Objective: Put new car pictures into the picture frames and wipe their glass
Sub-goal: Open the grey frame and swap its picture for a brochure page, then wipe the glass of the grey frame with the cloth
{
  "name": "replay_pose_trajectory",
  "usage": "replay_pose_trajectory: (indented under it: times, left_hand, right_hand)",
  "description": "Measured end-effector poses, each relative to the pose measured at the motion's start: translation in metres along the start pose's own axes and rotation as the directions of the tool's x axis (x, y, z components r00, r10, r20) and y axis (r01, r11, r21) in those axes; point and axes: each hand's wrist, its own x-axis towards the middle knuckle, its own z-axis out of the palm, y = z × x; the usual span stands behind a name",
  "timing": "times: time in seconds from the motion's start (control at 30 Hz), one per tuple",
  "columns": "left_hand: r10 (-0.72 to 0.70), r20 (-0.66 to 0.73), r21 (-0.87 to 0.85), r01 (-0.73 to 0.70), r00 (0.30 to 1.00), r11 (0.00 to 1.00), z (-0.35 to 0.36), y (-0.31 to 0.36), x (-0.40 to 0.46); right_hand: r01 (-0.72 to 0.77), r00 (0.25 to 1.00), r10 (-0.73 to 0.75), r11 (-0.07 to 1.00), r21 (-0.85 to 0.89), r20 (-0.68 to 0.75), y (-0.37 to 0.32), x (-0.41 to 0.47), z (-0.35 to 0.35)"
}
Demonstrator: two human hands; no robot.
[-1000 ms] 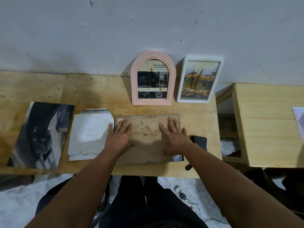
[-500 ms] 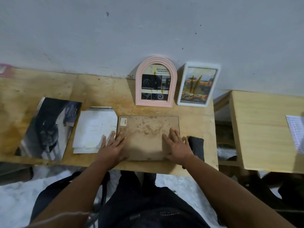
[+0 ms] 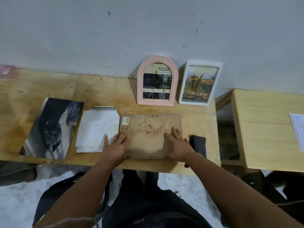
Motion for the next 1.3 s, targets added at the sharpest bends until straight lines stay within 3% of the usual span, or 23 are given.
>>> replay_pose_trajectory:
  times: [0.1,0.17,0.23,0.3,0.43,0.57,0.7,0.87,1.0,1.13,1.2,1.3]
  left_hand:
    - [-0.018,-0.067,-0.076,0.013,0.998,0.997,-0.013,0.007,-0.009]
    - [-0.090,-0.150,-0.214,0.056,0.985,0.975,-0.012,0.009,-0.017]
    - [-0.178,-0.121,-0.369,0.122,0.977,0.922,-0.008,0.015,-0.021]
    - [-0.258,-0.054,-0.482,0.201,0.965,0.853,-0.008,0.021,-0.024]
    - [-0.358,0.009,-0.672,0.271,0.934,0.689,-0.008,0.022,-0.027]
    - [-0.364,0.024,-0.730,0.266,0.931,0.630,-0.017,0.015,-0.032]
    - [-0.379,-0.014,-0.823,0.205,0.925,0.531,-0.040,0.005,-0.034]
    - [-0.409,0.136,-0.973,0.198,0.902,0.115,-0.092,-0.014,-0.026]
    - [-0.299,0.130,-0.980,0.168,0.945,0.104,-0.116,-0.031,-0.033]
    - [-0.215,0.159,-0.974,0.189,0.963,0.126,-0.128,-0.042,-0.034]
    - [-0.223,0.162,-0.983,0.178,0.961,0.053,-0.128,-0.040,-0.032]
    - [-0.238,0.202,-0.972,0.164,0.950,-0.171,-0.122,-0.022,-0.036]
  right_hand:
    - [-0.008,0.991,0.033,0.982,0.190,-0.128,-0.001,-0.007,-0.016]
    - [-0.137,0.949,0.188,0.969,0.206,-0.252,0.000,-0.008,-0.016]
    - [-0.277,0.910,0.357,0.901,0.334,-0.209,0.000,-0.010,-0.012]
    - [-0.306,0.909,0.401,0.831,0.464,-0.118,-0.002,-0.015,-0.005]
    - [-0.197,0.929,0.357,0.708,0.678,-0.103,0.010,-0.018,0.002]
    - [-0.161,0.950,0.312,0.534,0.830,-0.016,0.020,-0.021,-0.014]
    - [-0.182,0.923,0.385,0.463,0.868,-0.012,0.018,-0.033,-0.042]
    - [-0.218,0.932,0.356,0.391,0.894,0.071,0.020,-0.046,-0.084]
    - [-0.114,0.976,0.213,0.341,0.933,0.042,0.028,-0.055,-0.108]
    - [-0.024,0.988,0.150,0.387,0.922,-0.038,0.028,-0.052,-0.113]
    - [0.008,0.982,0.173,0.359,0.933,-0.075,0.024,-0.050,-0.110]
    - [0.049,0.973,0.210,0.204,0.978,-0.093,0.015,-0.046,-0.098]
